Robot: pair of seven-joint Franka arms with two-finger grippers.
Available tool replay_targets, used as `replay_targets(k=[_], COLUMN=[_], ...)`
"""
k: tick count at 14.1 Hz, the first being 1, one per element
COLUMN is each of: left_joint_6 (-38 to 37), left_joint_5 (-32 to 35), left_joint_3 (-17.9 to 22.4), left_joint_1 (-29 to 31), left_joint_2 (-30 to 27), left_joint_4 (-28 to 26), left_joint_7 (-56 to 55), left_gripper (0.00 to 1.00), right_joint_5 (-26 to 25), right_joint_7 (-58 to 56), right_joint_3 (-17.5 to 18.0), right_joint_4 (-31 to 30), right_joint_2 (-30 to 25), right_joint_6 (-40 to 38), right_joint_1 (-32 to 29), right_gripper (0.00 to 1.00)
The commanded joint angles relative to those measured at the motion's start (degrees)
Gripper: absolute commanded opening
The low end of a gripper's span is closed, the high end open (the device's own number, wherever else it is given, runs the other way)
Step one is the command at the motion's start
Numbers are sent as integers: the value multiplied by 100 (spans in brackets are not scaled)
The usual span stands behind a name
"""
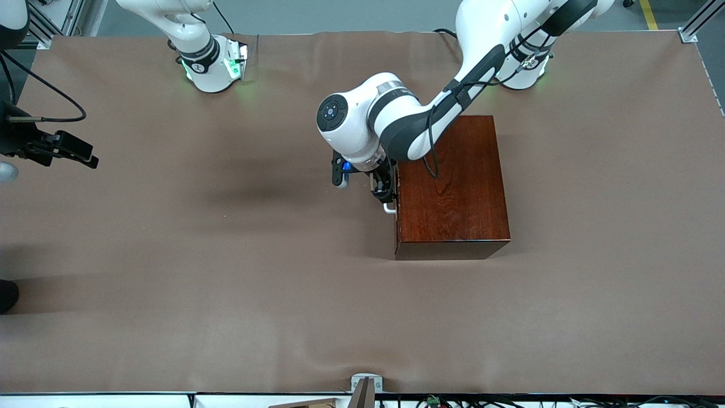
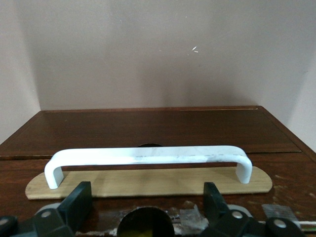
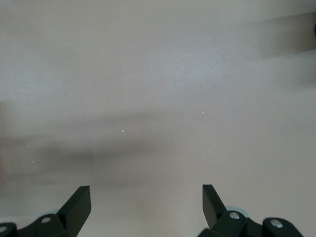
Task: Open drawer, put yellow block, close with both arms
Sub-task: 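Push the drawer front shut with the left gripper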
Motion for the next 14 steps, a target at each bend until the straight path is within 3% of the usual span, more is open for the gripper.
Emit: replay_targets(k=[1,4,9,14], left_joint_6=[-559,-402,1065,1251], left_joint_5=[326,274,-77,-428], left_joint_3=[14,14,6,-12], left_joint_1=[62,-34,-8,439], left_joint_2=[-181,-93,30,-592], left_joint_4=[-124,-106,-89,52], left_joint_7=[131,44,-508,-1661], left_gripper=[100,100,100,100], right_joint_5=[-3,-3,6,-3], right_joint_7=[-15,-6,3,-6], right_joint_3=[95,95,104,95], right_joint_4=[25,34,60,95], right_joint_2=[7,16,16,24], right_joint_6=[-51,-51,-16,-42], right_joint_1=[-143,-90,-81,-99], right_gripper=[100,100,100,100])
